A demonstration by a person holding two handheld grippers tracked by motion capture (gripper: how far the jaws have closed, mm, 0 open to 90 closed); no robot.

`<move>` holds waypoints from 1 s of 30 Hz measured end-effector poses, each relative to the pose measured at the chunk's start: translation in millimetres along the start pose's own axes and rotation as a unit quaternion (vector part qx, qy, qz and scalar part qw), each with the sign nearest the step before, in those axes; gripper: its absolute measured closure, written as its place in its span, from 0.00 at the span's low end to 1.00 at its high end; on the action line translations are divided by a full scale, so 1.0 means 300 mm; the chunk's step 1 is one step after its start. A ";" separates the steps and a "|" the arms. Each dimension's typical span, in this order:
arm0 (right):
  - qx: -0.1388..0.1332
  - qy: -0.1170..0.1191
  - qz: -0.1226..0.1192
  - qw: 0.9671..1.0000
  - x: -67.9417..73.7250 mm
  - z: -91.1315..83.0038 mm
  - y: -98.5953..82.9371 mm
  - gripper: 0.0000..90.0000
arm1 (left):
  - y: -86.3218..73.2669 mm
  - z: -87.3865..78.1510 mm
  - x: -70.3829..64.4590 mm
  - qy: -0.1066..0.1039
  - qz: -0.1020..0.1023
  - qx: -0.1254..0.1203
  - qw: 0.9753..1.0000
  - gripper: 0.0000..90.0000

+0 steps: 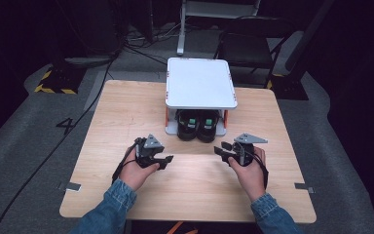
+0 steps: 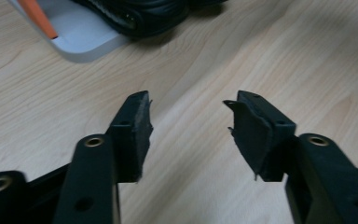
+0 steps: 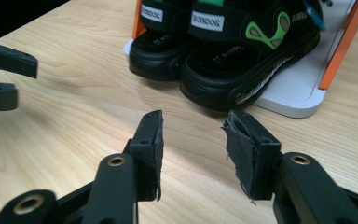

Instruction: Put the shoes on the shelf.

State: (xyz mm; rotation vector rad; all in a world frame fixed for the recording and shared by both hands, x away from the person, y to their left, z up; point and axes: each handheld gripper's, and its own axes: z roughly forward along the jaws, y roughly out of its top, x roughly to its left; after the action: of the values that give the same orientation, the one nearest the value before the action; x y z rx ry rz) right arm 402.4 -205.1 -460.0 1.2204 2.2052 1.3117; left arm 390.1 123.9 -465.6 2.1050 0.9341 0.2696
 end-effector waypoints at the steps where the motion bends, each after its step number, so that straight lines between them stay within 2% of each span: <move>1: 0.000 -0.001 0.001 1.000 -0.004 0.010 -0.002 0.65 | 0.007 0.017 0.001 0.000 -0.003 -0.007 1.000 0.55; 3: 0.000 -0.002 0.002 1.000 -0.015 0.031 -0.006 0.68 | 0.022 0.050 0.008 -0.005 -0.011 -0.008 1.000 0.63; 6: -0.009 -0.001 0.007 1.000 -0.031 0.060 -0.007 0.71 | 0.046 0.099 0.022 0.000 -0.002 -0.012 1.000 0.71; 7: -0.011 -0.001 0.006 1.000 -0.034 0.073 -0.007 0.73 | 0.052 0.116 0.028 -0.002 -0.006 -0.015 1.000 0.74; 10: -0.014 -0.003 0.005 1.000 -0.041 0.104 -0.006 0.73 | 0.063 0.160 0.035 -0.006 -0.025 -0.026 0.999 0.74; 12: -0.016 -0.004 0.006 1.000 -0.044 0.121 -0.004 0.70 | 0.070 0.184 0.036 0.000 -0.031 -0.031 0.999 0.73; 16: -0.019 -0.035 -0.002 0.999 -0.064 0.154 0.000 0.55 | 0.079 0.215 0.035 0.023 -0.053 -0.040 0.998 0.60; 19: -0.016 -0.031 -0.007 0.999 -0.068 0.173 -0.003 0.51 | 0.084 0.232 0.040 0.052 -0.051 -0.051 0.996 0.46; 21: -0.020 -0.033 -0.009 0.999 -0.069 0.183 -0.003 0.49 | 0.092 0.243 0.042 0.057 -0.042 -0.047 0.996 0.42; 23: -0.022 -0.028 -0.011 0.999 -0.067 0.194 -0.001 0.49 | 0.105 0.254 0.041 0.056 -0.036 -0.051 0.996 0.40; 25: -0.019 -0.023 -0.016 0.999 -0.067 0.204 -0.001 0.49 | 0.117 0.265 0.038 0.050 -0.032 -0.053 0.997 0.44; 26: -0.016 -0.021 -0.017 1.000 -0.068 0.208 0.000 0.50 | 0.122 0.271 0.035 0.059 -0.025 -0.052 0.997 0.43; 27: -0.013 -0.025 -0.029 0.999 -0.074 0.211 0.003 0.52 | 0.124 0.272 0.035 0.063 -0.020 -0.049 0.997 0.43; 28: -0.010 -0.020 -0.027 0.999 -0.079 0.211 0.006 0.52 | 0.126 0.274 0.038 0.068 -0.014 -0.046 0.996 0.44; 30: -0.006 -0.007 -0.021 1.000 -0.097 0.211 0.015 0.53 | 0.130 0.277 0.047 0.064 -0.023 -0.049 0.997 0.47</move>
State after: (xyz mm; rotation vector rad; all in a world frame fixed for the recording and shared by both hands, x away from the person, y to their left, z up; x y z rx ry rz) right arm 461.1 -190.7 -495.0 1.1699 2.1980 1.2954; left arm 460.1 69.1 -492.8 1.9933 1.0212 0.4217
